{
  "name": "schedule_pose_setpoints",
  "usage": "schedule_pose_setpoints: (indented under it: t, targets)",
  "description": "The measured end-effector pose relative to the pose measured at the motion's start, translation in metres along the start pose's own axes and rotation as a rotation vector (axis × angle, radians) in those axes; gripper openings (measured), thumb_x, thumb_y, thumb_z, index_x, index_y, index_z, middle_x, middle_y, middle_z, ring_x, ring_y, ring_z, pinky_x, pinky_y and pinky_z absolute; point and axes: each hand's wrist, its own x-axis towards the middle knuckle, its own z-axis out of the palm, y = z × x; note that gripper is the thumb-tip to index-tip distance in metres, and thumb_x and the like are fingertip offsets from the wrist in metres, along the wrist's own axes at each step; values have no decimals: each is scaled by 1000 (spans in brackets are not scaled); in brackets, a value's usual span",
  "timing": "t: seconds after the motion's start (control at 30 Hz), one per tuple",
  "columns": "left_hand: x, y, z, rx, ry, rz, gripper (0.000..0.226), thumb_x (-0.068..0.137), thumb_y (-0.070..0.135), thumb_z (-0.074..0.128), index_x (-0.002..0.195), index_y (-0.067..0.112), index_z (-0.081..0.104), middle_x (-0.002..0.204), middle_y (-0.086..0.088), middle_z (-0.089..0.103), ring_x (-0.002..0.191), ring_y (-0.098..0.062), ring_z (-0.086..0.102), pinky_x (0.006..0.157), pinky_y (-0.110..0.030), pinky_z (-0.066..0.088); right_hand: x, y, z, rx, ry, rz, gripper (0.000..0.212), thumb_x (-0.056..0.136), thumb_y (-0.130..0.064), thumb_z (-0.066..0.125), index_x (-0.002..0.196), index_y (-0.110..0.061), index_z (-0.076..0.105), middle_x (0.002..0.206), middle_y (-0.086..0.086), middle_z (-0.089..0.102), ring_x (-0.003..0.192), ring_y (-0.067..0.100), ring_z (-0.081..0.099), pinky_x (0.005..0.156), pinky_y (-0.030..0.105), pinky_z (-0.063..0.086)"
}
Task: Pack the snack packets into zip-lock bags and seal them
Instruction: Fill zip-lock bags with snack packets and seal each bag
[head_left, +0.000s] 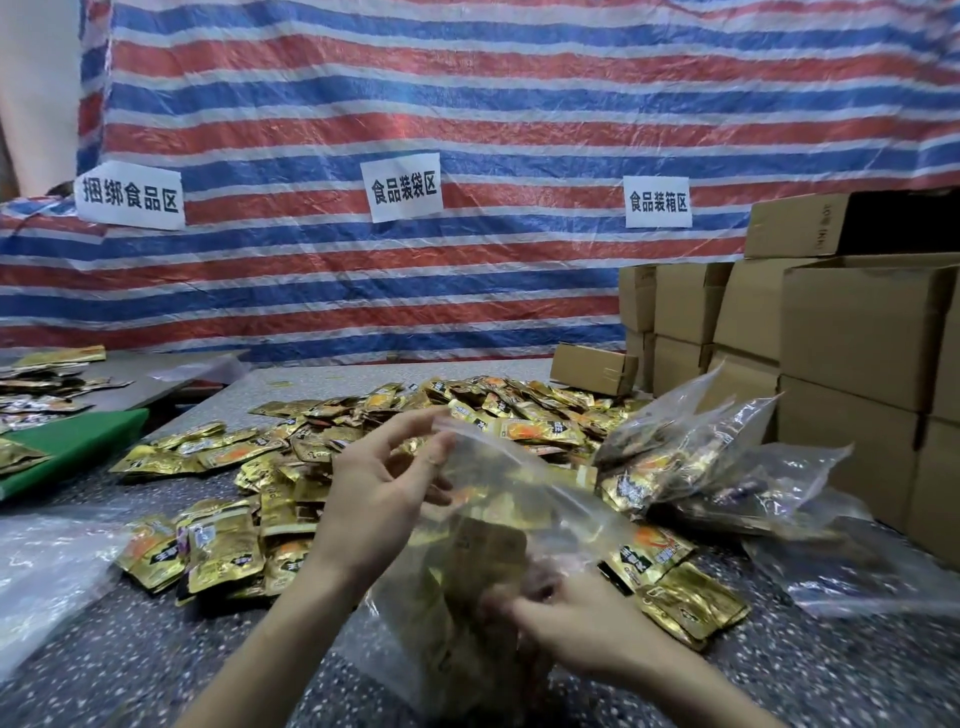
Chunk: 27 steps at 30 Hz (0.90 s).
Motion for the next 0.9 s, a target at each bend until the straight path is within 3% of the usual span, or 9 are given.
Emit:
schedule_pose_setpoints:
  t: [0.07,0.17,0.37,0.47,0.53,0.63,0.8,0.9]
  targets:
    - [-3,-5,-3,7,10,-53,30,94,17,62,122,28,60,112,11,67,83,-13,73,68,-23,60,8,-3,-8,140,68,77,13,96,-23,66,86,-22,73,67,-4,74,56,8,68,52,21,54]
    - [-11,-13,-13,116,20,-99,25,93,26,64,115,36,60,118,20,62,92,-6,70,68,-19,57,28,-10,-38,342,256,161,18,97,-19,64,89,-3,63,59,7,70,47,20,67,45,27,55]
    - [-32,-33,-14,243,-179,-174,16,93,27,65,104,38,68,104,26,68,94,-6,68,78,-29,58,84,-25,-117,859,637,142,11,96,-9,60,94,2,61,95,21,67,66,24,74,55,28,61]
    - [-36,-39,-11,256,-226,-179,16,93,27,67,101,40,70,104,24,69,93,-8,69,76,-29,58,99,-10,-124,868,608,217,16,98,0,54,113,2,59,123,26,62,100,35,70,86,42,61]
    - [-37,-41,-10,254,-241,-177,18,92,27,67,99,43,70,105,23,69,93,-9,69,74,-27,58,96,2,-109,757,544,301,27,99,0,51,126,2,54,132,27,56,105,37,68,85,42,61]
    - [-37,-43,-8,238,-222,-191,16,93,25,67,100,38,71,107,22,69,92,-12,70,76,-32,59,90,14,-74,651,477,294,17,97,-7,59,109,4,62,114,21,68,83,29,74,62,30,61]
    - [-39,-38,-7,196,-159,-169,17,94,18,65,103,32,70,102,19,71,91,-6,69,71,-16,52,87,30,-17,503,432,93,17,97,-19,64,89,-5,71,81,9,72,54,13,65,48,26,52]
    - [-44,-35,-19,177,-72,-173,17,95,17,63,104,31,68,100,20,71,91,-4,68,75,-21,55,78,44,10,494,457,-26,18,96,-22,66,84,-9,73,68,3,66,51,13,58,44,25,48]
